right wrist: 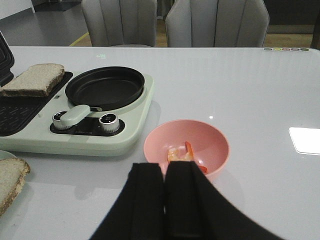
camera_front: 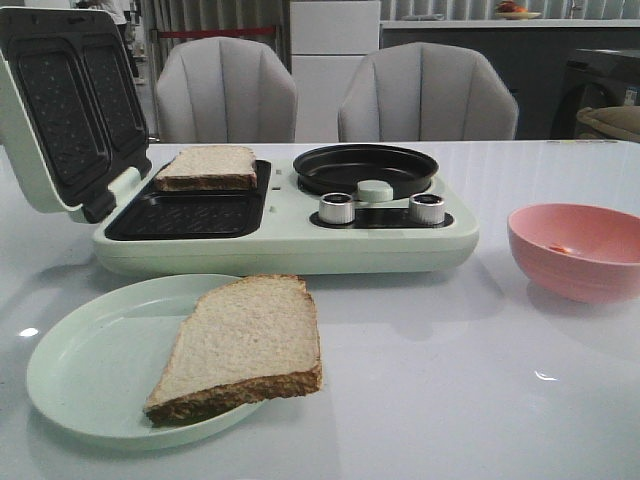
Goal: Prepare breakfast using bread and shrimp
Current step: 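Open the left gripper and withdraw it upward, then reach the right gripper to the remaining bread slice and grasp it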
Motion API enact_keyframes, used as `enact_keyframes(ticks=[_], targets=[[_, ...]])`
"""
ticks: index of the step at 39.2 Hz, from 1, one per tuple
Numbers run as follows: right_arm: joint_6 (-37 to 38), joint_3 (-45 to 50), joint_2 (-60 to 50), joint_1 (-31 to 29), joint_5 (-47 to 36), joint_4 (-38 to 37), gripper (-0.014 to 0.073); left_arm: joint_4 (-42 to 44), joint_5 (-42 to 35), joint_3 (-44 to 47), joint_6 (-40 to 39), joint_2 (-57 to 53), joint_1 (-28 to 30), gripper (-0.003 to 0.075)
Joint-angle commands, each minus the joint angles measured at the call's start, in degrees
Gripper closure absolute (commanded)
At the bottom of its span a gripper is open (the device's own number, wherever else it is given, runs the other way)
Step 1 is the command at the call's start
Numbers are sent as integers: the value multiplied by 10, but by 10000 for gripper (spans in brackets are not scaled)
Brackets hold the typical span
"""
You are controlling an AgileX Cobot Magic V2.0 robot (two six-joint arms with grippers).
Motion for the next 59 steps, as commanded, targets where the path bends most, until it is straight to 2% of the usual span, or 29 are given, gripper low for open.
enact_keyframes(ticks=[1,5,11,14,23,32,36,42,48,53,59], targets=[[-6,-21,16,1,-41,8,453,-6,-51,-13,-6,6,-4,148],[-6,-23,41,1,-21,9,360,-6,-51,-13,-6,6,-4,148],[-6,-45,92,1,-19,20,93,-6,-51,-13,-6,6,-4,148],[-6,-55,108,1,-21,31,42,-6,-51,-13,-6,6,-4,148],[-6,-63,119,1,-38,110,41,-6,-51,-13,-6,6,-4,148],[-26,-174,275,8,105,114,41,-6,-51,-13,-6,6,-4,148],[-39,-235,359,10,168,150,41,-6,-51,-13,-6,6,-4,148],[-146,-293,481,10,223,282,41,-6,-51,-13,-6,6,-4,148],[-259,-309,582,10,224,450,41,-6,-51,-13,-6,6,-4,148],[-337,-309,656,13,225,545,41,-6,-51,-13,-6,6,-4,148],[-415,-309,730,49,212,626,41,-6,-51,-13,-6,6,-4,148]])
